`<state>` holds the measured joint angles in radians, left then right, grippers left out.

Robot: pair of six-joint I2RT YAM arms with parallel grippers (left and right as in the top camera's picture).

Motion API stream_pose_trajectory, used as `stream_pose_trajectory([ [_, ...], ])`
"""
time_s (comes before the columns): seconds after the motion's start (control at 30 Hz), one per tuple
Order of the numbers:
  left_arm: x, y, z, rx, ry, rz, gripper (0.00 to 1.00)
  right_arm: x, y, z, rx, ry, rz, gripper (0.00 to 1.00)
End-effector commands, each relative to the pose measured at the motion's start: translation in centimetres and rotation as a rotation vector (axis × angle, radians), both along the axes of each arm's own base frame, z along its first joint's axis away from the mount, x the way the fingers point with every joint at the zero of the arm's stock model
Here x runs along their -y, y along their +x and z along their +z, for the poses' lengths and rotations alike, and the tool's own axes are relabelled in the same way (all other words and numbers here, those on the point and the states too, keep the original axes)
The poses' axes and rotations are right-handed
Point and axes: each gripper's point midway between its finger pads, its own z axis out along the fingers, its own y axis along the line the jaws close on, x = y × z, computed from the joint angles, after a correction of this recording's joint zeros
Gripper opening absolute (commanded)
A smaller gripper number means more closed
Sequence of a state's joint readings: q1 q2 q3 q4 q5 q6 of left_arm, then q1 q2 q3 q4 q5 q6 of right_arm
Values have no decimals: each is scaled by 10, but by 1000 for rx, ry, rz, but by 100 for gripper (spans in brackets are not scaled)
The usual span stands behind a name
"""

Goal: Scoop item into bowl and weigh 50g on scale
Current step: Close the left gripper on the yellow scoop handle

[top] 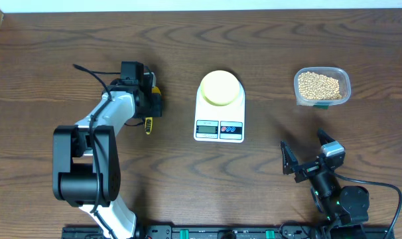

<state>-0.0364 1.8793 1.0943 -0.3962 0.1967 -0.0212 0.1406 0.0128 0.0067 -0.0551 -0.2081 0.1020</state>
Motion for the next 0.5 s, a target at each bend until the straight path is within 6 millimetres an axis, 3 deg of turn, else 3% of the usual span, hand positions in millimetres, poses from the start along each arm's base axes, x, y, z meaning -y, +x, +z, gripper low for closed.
stream_pose_trajectory([
  [0.0,-3,-24,-29,-111,9,5,76,2,0,-1,0,-6,-8,99],
  [0.07,-3,-25,-30,-114,9,5,98,2,0,-1,0,-6,-8,99],
  [0.37,-3,-29,-33,-125,10,5,100,2,0,-1,0,-6,-8,99],
  [0.47,-4,-31,-34,-131,10,5,82,2,0,-1,0,-6,-8,99],
])
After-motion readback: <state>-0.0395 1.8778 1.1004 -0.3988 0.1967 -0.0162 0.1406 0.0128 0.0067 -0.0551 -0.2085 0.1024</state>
